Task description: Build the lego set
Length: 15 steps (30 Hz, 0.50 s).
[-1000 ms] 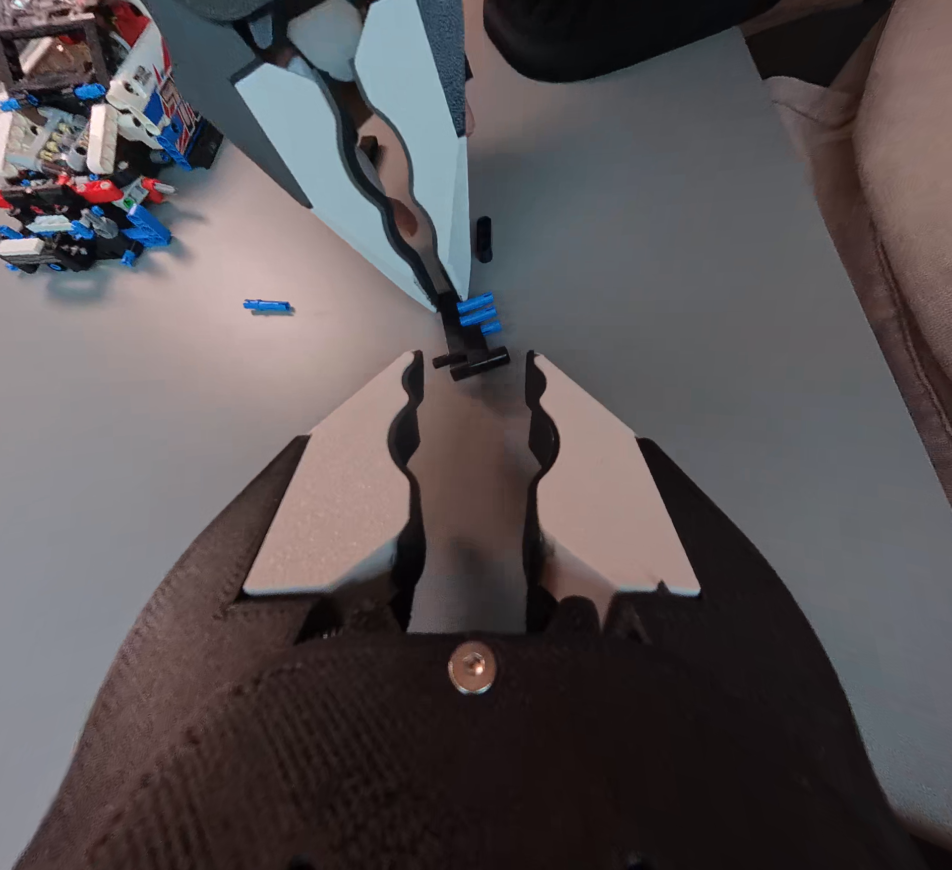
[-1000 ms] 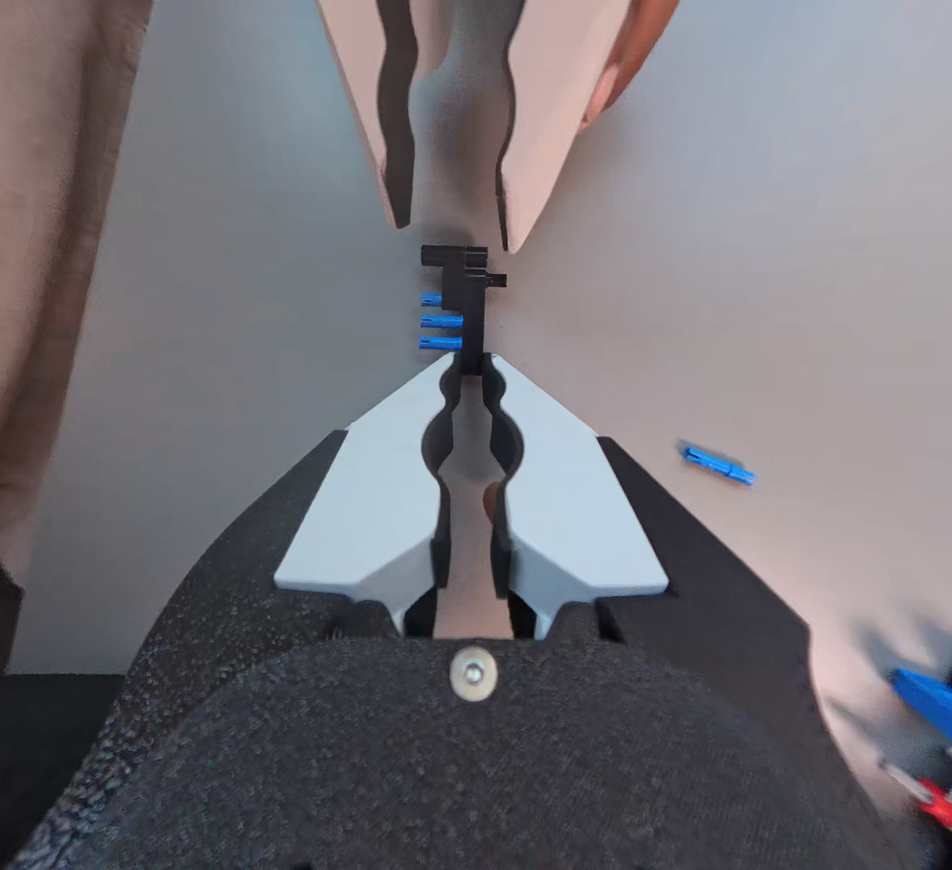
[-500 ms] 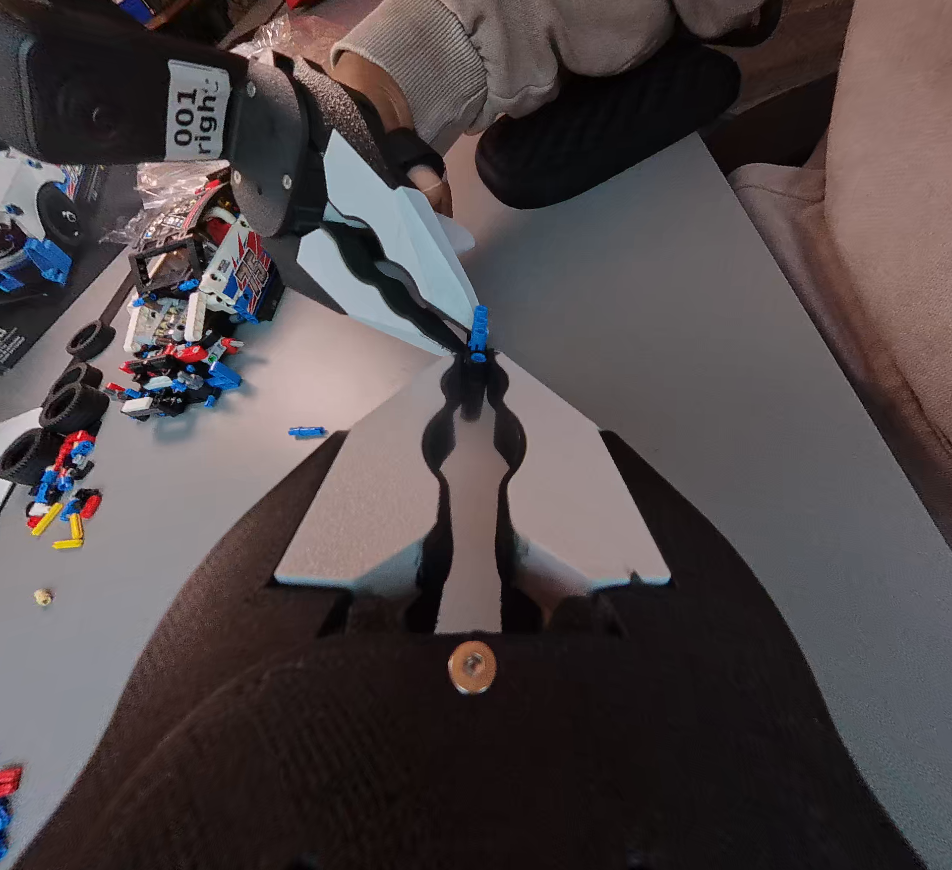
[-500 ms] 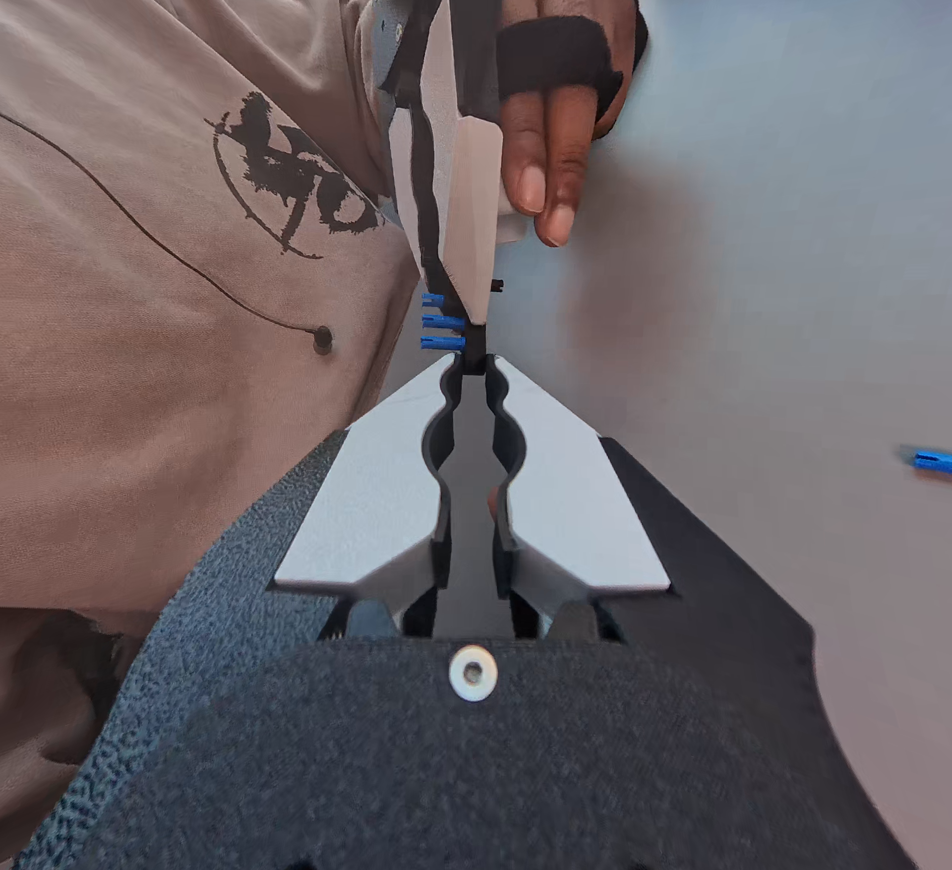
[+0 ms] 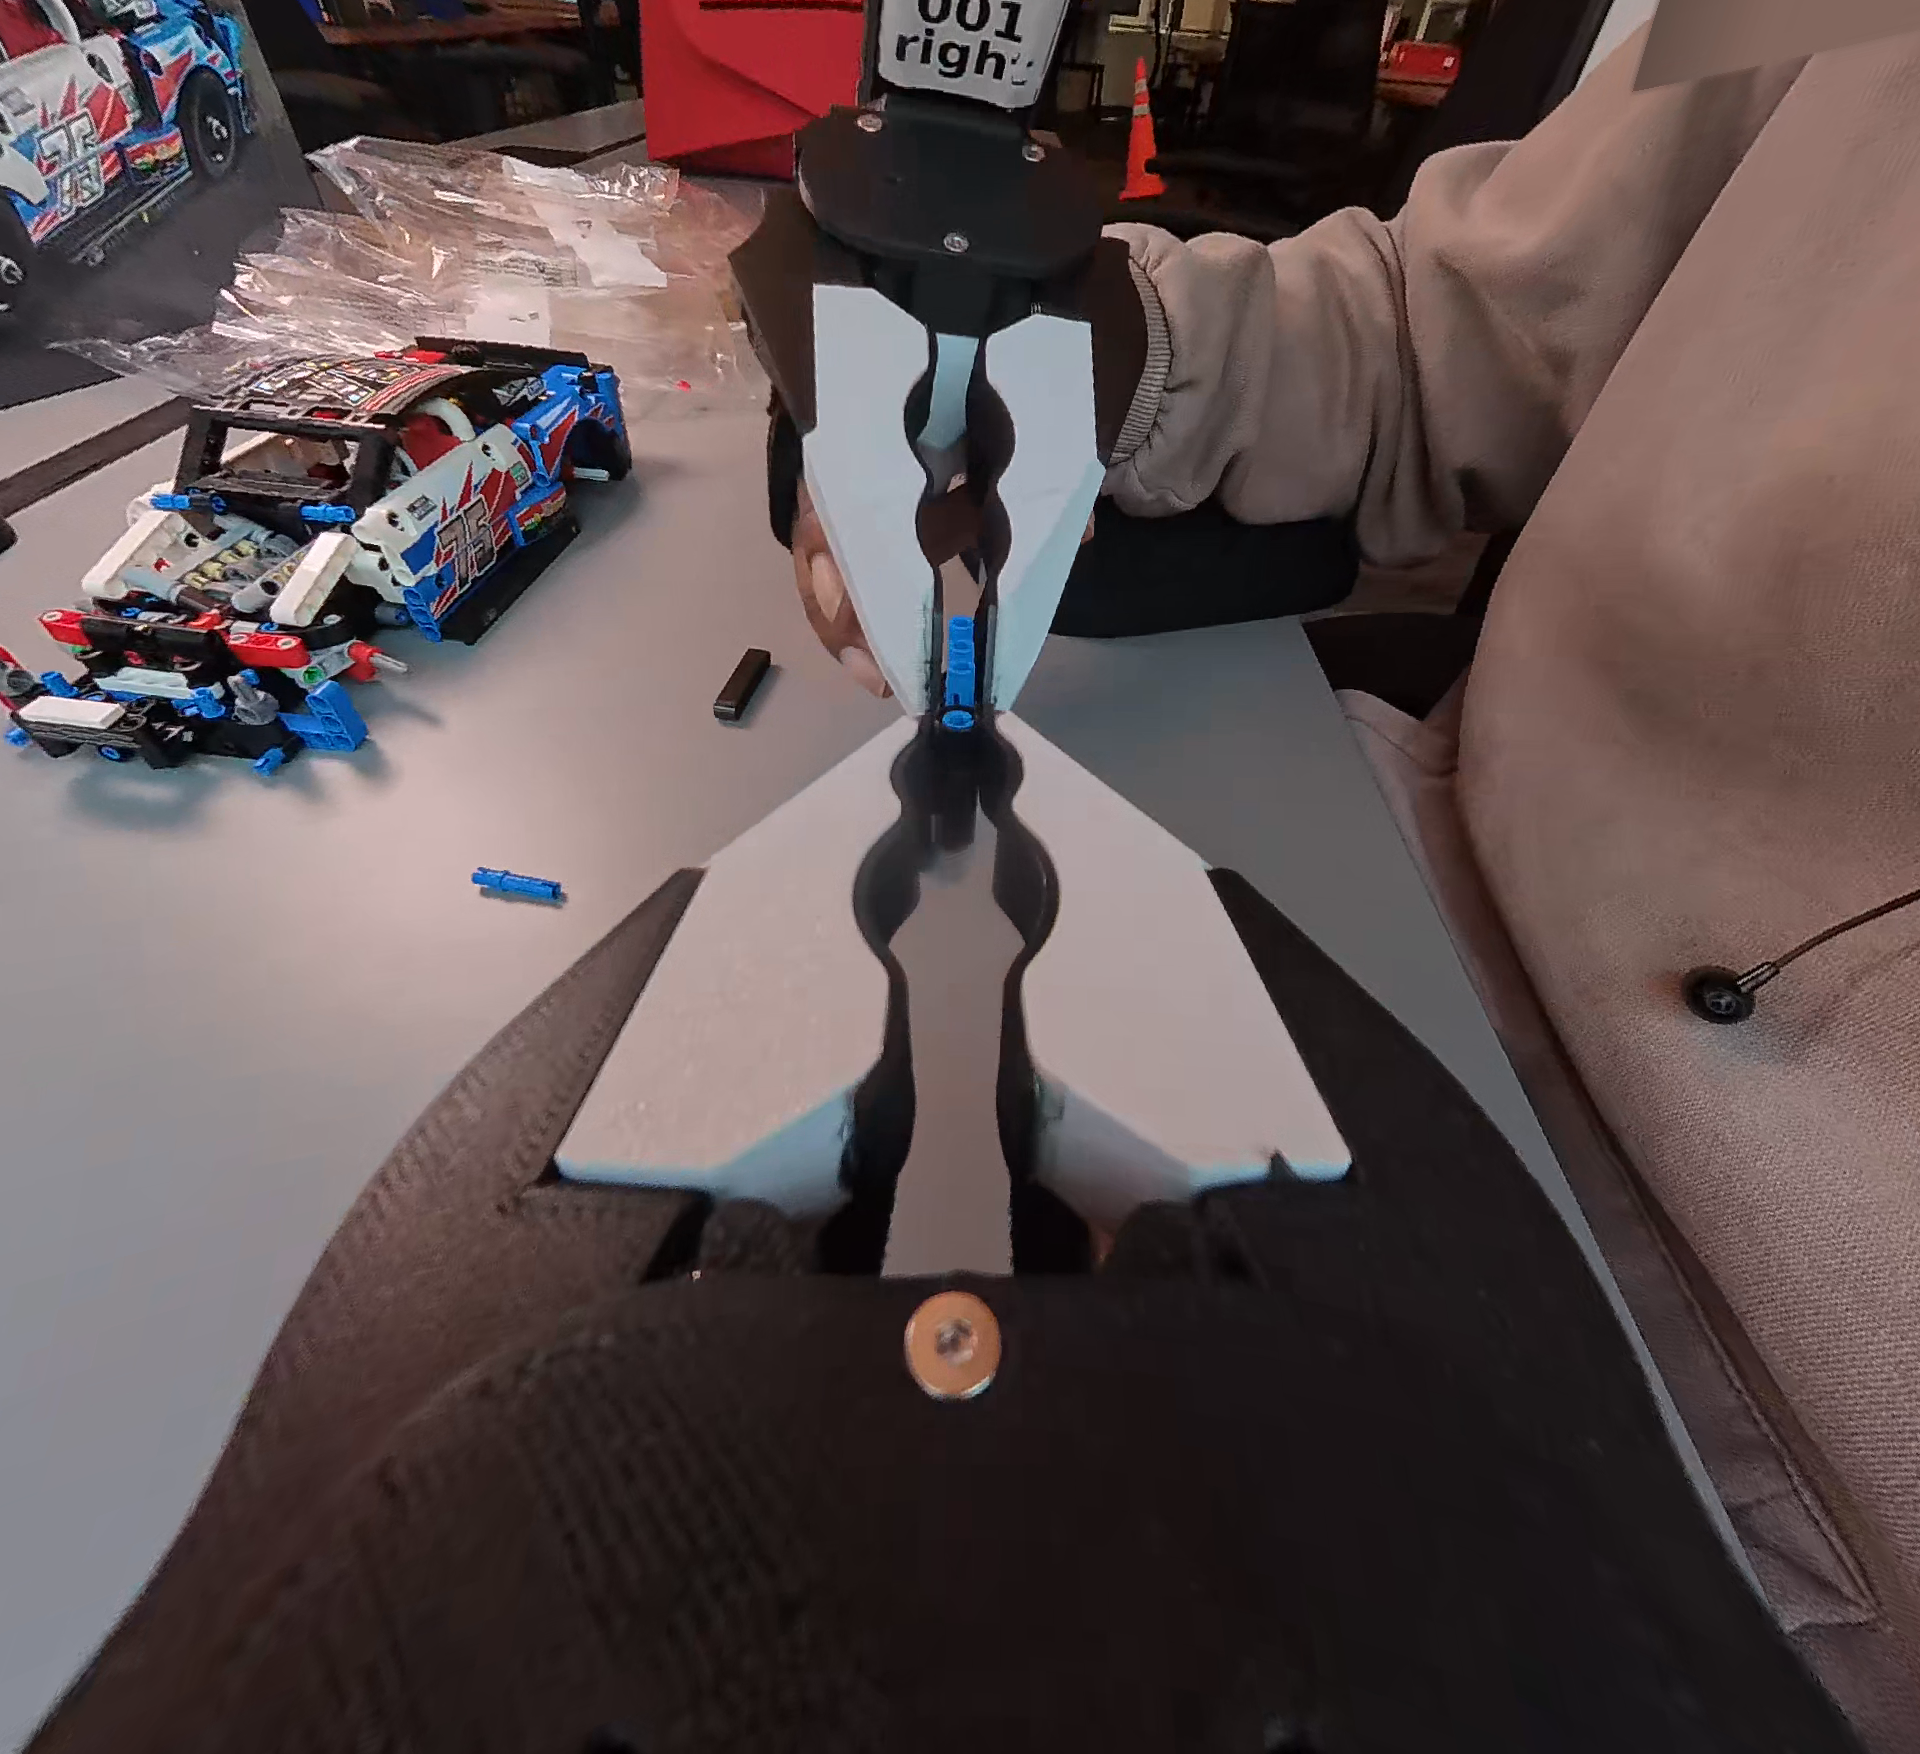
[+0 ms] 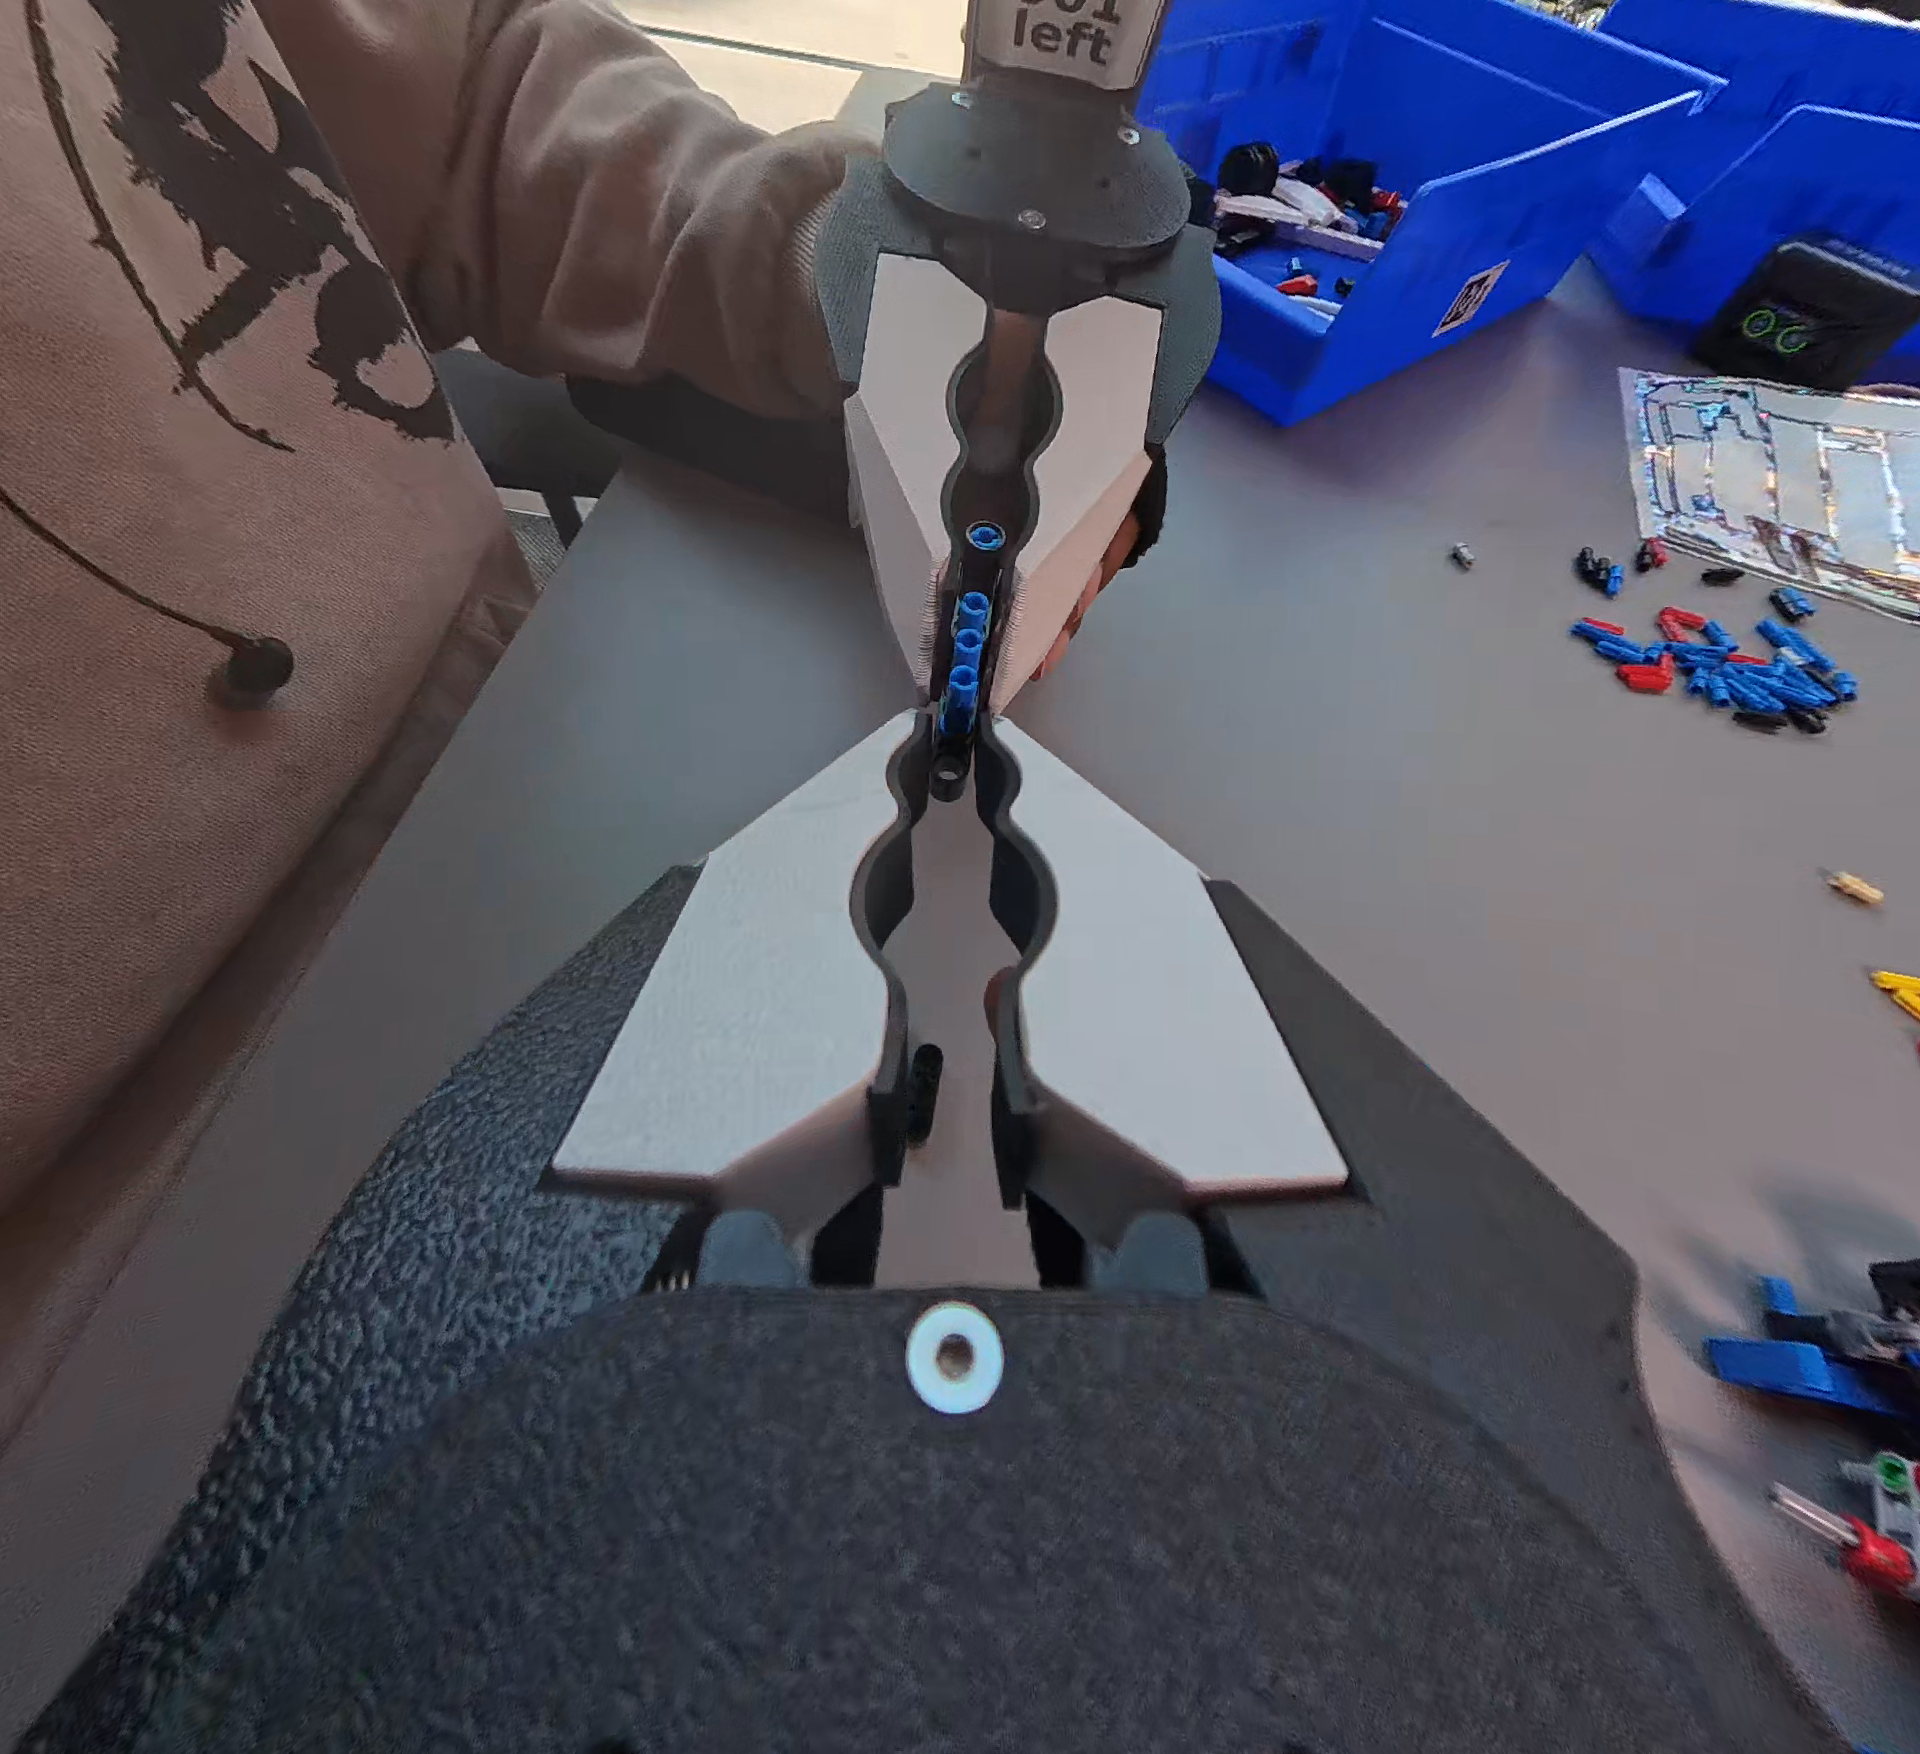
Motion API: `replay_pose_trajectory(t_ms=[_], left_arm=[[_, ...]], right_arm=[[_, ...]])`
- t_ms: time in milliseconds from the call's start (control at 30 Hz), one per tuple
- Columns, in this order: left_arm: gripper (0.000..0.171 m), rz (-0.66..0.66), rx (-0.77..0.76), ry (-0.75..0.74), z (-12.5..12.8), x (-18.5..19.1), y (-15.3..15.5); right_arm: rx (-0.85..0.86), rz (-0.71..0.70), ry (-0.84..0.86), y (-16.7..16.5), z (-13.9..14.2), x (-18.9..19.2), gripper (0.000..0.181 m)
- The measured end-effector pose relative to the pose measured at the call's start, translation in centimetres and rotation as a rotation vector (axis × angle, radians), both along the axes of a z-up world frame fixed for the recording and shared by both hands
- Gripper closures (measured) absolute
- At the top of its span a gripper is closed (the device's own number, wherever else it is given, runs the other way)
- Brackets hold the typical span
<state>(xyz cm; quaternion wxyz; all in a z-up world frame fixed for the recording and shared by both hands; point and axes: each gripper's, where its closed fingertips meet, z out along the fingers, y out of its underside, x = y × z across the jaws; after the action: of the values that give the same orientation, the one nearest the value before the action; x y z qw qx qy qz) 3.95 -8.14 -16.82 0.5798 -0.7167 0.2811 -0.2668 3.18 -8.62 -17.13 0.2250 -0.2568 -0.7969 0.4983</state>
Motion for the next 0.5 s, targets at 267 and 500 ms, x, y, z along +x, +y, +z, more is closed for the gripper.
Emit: replay_pose_trajectory(t_ms=[267, 500], left_arm=[[0.165, 0.025, 0.024, -0.093, 0.9, 0.0, 0.6], [0.166, 0.051, -0.037, -0.158, 1.0, -0.7, 1.3]], right_arm=[[-0.206, -0.016, -0.03, 0.7, 1.2, 0.1, 0.176], [-0.337, -0.06, -0.067, 1.5, 1.4, -0.3, 0.177]])
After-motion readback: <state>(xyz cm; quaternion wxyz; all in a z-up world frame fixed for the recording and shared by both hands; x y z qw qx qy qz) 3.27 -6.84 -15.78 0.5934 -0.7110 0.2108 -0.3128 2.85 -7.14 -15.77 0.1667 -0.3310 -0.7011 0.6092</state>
